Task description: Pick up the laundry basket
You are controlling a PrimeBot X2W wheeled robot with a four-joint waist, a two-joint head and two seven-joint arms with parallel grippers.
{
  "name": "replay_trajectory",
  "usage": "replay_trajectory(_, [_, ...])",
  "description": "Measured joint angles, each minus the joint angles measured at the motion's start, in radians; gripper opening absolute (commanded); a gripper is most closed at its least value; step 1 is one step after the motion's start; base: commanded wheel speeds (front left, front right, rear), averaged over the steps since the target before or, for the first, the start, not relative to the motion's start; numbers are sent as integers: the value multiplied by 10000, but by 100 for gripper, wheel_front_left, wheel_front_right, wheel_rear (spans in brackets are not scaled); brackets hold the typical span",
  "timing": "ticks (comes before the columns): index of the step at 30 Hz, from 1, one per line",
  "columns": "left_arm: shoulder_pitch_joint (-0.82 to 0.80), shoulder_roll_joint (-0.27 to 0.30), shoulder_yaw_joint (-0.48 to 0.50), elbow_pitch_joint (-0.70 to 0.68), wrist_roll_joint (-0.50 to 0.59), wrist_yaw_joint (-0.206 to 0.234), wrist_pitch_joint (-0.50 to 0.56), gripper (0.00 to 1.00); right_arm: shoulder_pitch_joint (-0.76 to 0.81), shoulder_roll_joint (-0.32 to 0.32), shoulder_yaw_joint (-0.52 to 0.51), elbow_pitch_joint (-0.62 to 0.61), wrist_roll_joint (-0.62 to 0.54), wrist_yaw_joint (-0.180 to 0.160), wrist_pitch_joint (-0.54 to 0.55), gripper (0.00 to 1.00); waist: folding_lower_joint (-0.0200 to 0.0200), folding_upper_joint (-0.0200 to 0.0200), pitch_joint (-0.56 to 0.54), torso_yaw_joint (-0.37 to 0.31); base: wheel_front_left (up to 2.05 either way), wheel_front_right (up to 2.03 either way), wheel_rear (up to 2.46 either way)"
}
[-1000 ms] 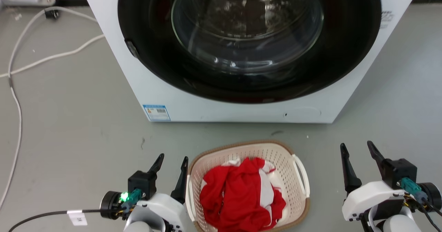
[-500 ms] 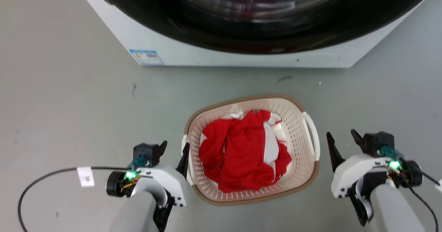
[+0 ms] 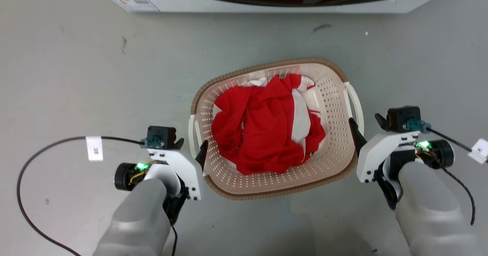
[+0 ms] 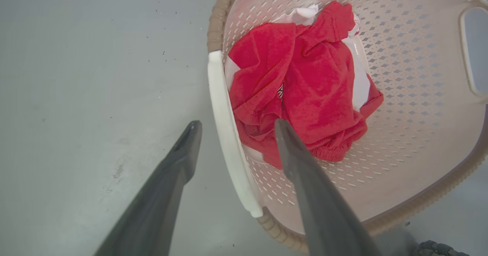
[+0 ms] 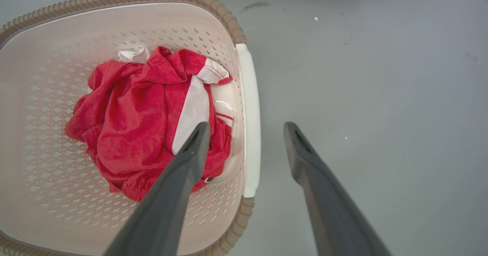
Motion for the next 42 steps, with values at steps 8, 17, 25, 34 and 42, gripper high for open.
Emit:
replay_trajectory(8, [-875,430,-767,268,-911,0,512,100,-1406,92,817,1465,428,0,-261,100,0,0,976,-161,0,0,0])
replay_trajectory(17, [-1777,650,-1367,617,-1616,0,930,100,-2572,263,1710,2406,961,0,-238,100,0,0,1753,-373,0,0,0])
replay_trajectory(25, [-2166,552,-1918,633,-2305,13,1298,0,-2896,253,2270,2731,1670,-13,242,0,-1,0,1932,-316,0,0,0])
replay_trajectory(34, [-2198,637,-2669,742,-2853,33,1486,0,-2808,253,3009,2824,2433,-10,717,0,-1,0,1552,-290,0,0,0])
replay_trajectory(42, [-2233,734,-3264,938,-3336,54,2117,0,-2273,213,3831,2497,3687,-33,2004,0,-2,0,582,-257,0,0,0])
